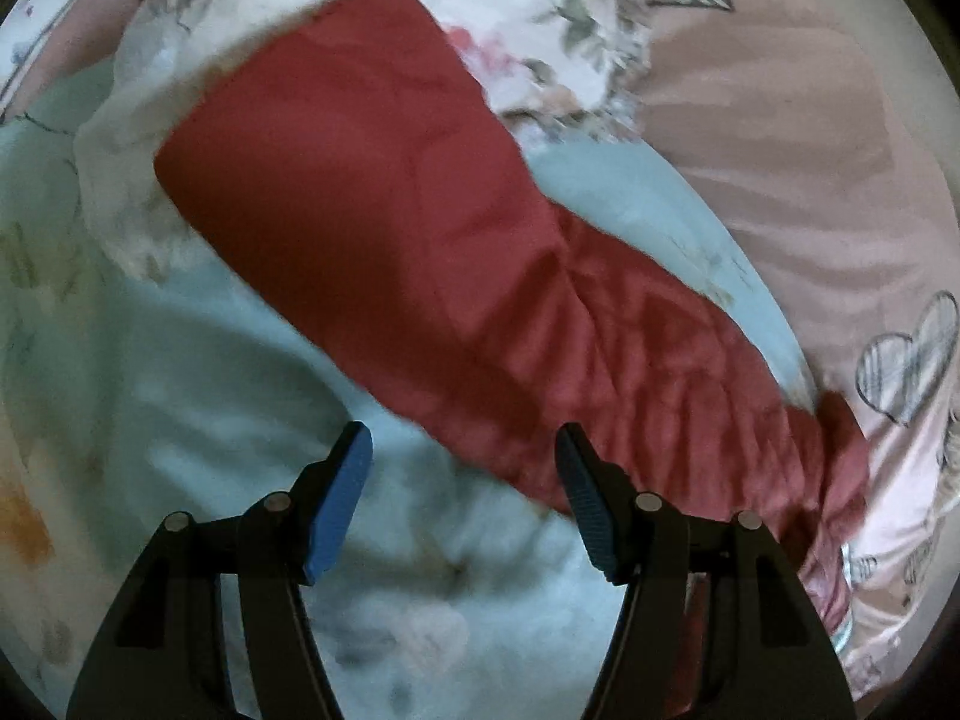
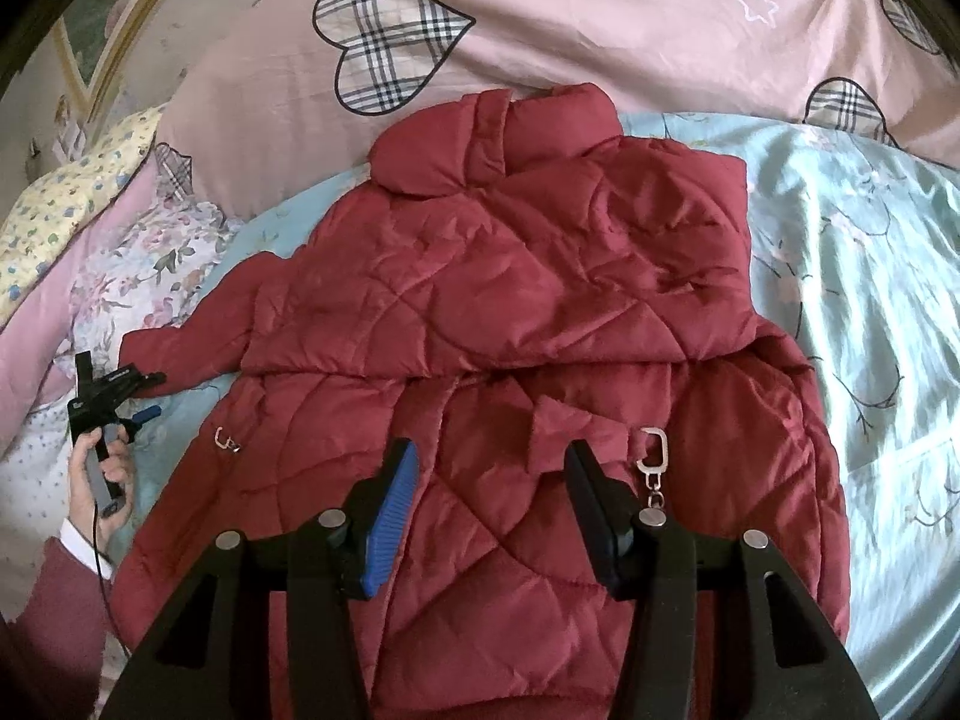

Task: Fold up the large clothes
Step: 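Grasp the sleeve cuff with the left tool and lift it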

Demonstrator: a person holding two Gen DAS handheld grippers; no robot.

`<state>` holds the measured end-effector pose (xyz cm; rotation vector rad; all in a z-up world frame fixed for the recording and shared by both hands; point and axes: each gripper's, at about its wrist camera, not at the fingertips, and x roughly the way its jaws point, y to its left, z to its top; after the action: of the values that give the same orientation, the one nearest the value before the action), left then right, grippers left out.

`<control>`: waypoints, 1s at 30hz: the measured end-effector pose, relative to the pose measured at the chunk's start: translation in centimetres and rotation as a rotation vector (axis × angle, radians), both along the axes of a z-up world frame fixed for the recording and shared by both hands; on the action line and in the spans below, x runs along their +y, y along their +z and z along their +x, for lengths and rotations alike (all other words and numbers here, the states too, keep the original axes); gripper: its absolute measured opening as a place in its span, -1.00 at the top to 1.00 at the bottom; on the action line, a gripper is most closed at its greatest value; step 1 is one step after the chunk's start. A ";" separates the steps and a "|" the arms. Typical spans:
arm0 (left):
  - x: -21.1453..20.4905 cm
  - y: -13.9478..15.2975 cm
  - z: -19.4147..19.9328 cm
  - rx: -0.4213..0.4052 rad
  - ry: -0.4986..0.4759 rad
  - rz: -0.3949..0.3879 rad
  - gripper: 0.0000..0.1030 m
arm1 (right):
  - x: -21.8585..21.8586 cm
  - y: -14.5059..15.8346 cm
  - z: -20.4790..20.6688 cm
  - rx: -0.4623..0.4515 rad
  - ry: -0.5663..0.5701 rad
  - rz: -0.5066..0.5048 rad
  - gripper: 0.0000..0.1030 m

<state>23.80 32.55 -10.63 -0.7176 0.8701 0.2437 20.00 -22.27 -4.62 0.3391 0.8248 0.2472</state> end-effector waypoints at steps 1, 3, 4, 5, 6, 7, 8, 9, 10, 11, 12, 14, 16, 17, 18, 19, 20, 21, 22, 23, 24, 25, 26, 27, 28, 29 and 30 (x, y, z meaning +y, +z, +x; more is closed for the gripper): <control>0.4 0.1 0.2 -0.001 0.010 0.003 -0.22 | 0.1 0.0 -0.2 -0.002 0.000 -0.001 -0.02; 1.7 0.2 0.9 -0.006 0.040 0.015 -0.22 | -0.1 -0.2 -0.4 0.002 -0.003 0.001 -0.02; 2.2 0.3 1.1 -0.009 0.052 0.020 -0.22 | -0.1 -0.2 -0.4 0.002 -0.005 0.004 -0.02; 2.7 0.4 1.6 -0.009 0.065 0.025 -0.22 | -0.1 -0.2 -0.4 0.004 -0.007 0.006 -0.02; 3.0 0.5 1.9 -0.010 0.071 0.028 -0.21 | -0.2 -0.3 -0.4 0.005 -0.009 0.006 -0.02; 3.2 0.5 2.2 -0.012 0.073 0.033 -0.21 | -0.3 -0.3 -0.5 0.005 -0.011 0.007 -0.02; 3.2 0.7 2.3 -0.015 0.074 0.039 -0.09 | -0.3 -0.3 -0.5 0.004 -0.012 0.008 -0.02; 3.0 1.2 2.3 -0.034 0.071 0.056 0.23 | -0.4 -0.3 -0.5 0.004 -0.014 0.010 -0.02; 2.7 1.7 2.3 -0.049 0.057 0.073 0.39 | -0.5 -0.3 -0.5 0.002 -0.015 0.010 -0.02; 2.3 2.1 2.3 -0.060 0.045 0.081 0.68 | -0.5 -0.3 -0.5 0.001 -0.016 0.011 -0.02; 1.7 2.8 2.1 -0.088 0.022 0.084 0.79 | -0.6 -0.3 -0.5 0.001 -0.016 0.012 -0.02; 0.7 4.0 1.6 -0.125 -0.008 0.094 0.82 | -0.7 -0.3 -0.5 0.001 -0.018 0.014 -0.02; -1.1 6.0 0.9 -0.181 -0.056 0.128 0.83 | -0.8 -0.4 -0.4 0.004 -0.019 0.019 -0.02; -1.6 6.7 0.8 -0.199 -0.071 0.133 0.83 | -0.9 -0.5 -0.4 0.005 -0.021 0.024 -0.02; -2.7 7.9 0.4 -0.232 -0.101 0.137 0.83 | -1.0 -0.5 -0.4 0.006 -0.022 0.027 -0.02; -3.6 8.7 0.0 -0.257 -0.124 0.136 0.83 | -1.0 -0.5 -0.4 0.006 -0.023 0.029 -0.02; -4.1 9.3 0.1 -0.272 -0.140 0.133 0.83 | -1.0 -0.5 -0.4 0.005 -0.023 0.031 -0.02; -5.2 10.2 -0.2 -0.298 -0.170 0.131 0.83 | -1.1 -0.4 -0.5 0.004 -0.023 0.033 -0.02; -6.3 11.0 -0.5 -0.317 -0.196 0.134 0.83 | -1.1 -0.4 -0.5 0.003 -0.023 0.034 -0.02; -7.4 11.7 -0.7 -0.333 -0.228 0.139 0.83 | -1.2 -0.4 -0.5 0.002 -0.022 0.035 -0.02; -8.4 12.1 -0.7 -0.343 -0.252 0.140 0.83 | -1.2 -0.3 -0.5 0.003 -0.020 0.039 -0.02; -9.7 12.6 -0.6 -0.354 -0.287 0.141 0.83 | -1.3 -0.3 -0.6 0.002 -0.021 0.042 -0.02; -10.9 13.0 -0.7 -0.362 -0.315 0.142 0.83 | -1.3 -0.2 -0.6 0.002 -0.022 0.043 -0.02; -12.0 13.3 -0.6 -0.366 -0.339 0.143 0.83 | -1.4 -0.1 -0.7 0.000 -0.023 0.044 -0.02; -13.2 13.5 -0.5 -0.372 -0.370 0.142 0.83 | -1.6 0.0 -0.7 -0.002 -0.024 0.045 -0.02; -14.1 13.8 -0.3 -0.376 -0.389 0.142 0.83 | -1.6 0.0 -0.8 -0.003 -0.026 0.047 -0.02; -15.4 14.0 -0.2 -0.381 -0.420 0.142 0.83 | -1.8 0.1 -0.8 -0.004 -0.029 0.049 -0.02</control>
<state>23.60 17.20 3.39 -0.4156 0.6125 -0.2017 19.16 -24.06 -4.52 0.3964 0.8107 0.2413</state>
